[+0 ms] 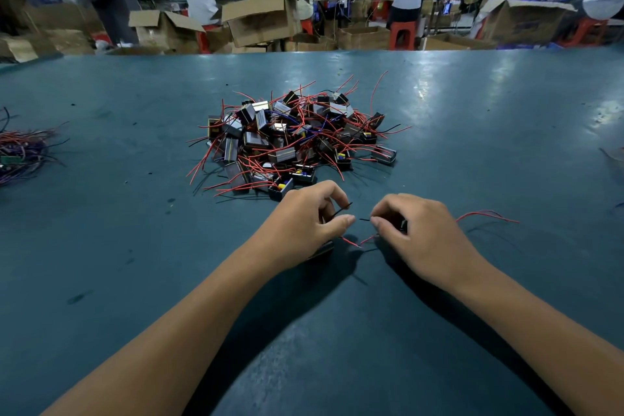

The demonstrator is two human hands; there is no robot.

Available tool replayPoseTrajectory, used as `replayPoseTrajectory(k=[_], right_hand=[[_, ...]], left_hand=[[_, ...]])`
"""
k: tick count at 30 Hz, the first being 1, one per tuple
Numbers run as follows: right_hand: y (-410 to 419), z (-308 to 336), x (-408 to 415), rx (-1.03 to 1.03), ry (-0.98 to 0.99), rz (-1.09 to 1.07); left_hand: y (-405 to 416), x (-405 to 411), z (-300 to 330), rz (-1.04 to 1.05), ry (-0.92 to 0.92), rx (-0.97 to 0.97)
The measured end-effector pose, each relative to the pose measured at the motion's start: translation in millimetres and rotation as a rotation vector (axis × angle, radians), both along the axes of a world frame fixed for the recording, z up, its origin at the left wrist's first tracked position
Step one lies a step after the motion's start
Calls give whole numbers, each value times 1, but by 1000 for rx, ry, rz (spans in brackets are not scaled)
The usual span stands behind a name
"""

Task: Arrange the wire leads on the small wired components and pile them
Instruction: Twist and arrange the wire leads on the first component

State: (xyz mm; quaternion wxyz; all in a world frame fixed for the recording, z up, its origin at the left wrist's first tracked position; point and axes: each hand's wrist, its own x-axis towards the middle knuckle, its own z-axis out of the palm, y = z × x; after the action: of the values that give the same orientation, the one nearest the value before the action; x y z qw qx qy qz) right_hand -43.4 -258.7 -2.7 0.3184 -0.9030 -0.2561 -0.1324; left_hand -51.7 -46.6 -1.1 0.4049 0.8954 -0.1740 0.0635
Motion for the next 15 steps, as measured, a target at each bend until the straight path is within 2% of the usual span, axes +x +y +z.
replayPoseTrajectory(k=[4, 8, 15], right_hand=[[1, 3, -9, 123, 94, -6], [0, 6, -10, 138, 142, -5], [3, 13, -17, 129, 86, 60]], left_hand=[[0, -1, 1, -36, 28, -22], [-1, -1, 1, -78, 30, -32], [-9, -7, 1, -128, -1, -24]])
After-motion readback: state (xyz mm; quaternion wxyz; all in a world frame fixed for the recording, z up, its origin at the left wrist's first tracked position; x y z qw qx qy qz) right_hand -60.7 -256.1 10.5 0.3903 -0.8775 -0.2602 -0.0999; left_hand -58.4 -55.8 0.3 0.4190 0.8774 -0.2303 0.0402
